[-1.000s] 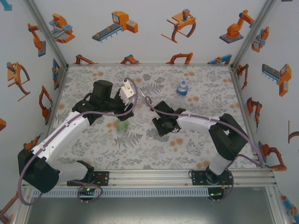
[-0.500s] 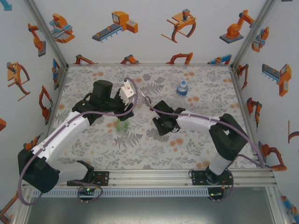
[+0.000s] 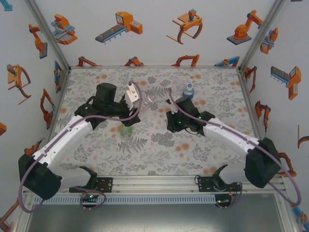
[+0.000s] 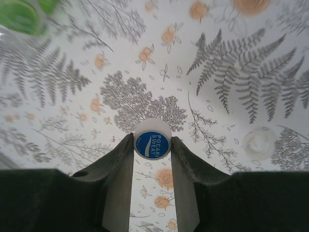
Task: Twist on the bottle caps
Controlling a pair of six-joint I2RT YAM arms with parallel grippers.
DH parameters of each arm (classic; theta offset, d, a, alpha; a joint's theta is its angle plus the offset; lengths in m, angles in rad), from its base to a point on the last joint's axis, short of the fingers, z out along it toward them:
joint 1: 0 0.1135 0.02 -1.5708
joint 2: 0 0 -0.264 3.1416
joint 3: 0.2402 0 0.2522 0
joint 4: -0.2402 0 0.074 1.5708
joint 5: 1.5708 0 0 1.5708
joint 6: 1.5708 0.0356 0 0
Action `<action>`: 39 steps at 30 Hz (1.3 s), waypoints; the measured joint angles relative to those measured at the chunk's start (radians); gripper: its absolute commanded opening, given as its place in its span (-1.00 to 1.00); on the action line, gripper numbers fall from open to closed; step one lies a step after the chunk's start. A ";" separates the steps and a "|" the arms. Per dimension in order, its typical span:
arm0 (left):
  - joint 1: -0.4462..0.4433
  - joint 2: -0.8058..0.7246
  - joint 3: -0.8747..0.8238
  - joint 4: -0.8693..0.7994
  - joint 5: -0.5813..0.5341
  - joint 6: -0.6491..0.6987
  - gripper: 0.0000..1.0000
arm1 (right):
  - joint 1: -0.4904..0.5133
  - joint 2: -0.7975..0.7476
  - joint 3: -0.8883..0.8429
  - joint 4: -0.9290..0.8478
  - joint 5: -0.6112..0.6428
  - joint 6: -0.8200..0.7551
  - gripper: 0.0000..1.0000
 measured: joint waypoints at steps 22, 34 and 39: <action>-0.054 -0.075 -0.085 -0.044 0.281 0.314 -0.79 | -0.033 -0.396 0.061 0.033 -0.539 -0.376 -1.00; -0.079 -0.093 -0.104 -0.114 0.269 0.495 -0.79 | -0.001 -0.391 0.072 0.036 -0.713 -0.434 -1.00; -0.082 -0.093 -0.104 -0.119 0.269 0.505 -0.79 | 0.025 -0.370 0.072 0.065 -0.711 -0.433 -1.00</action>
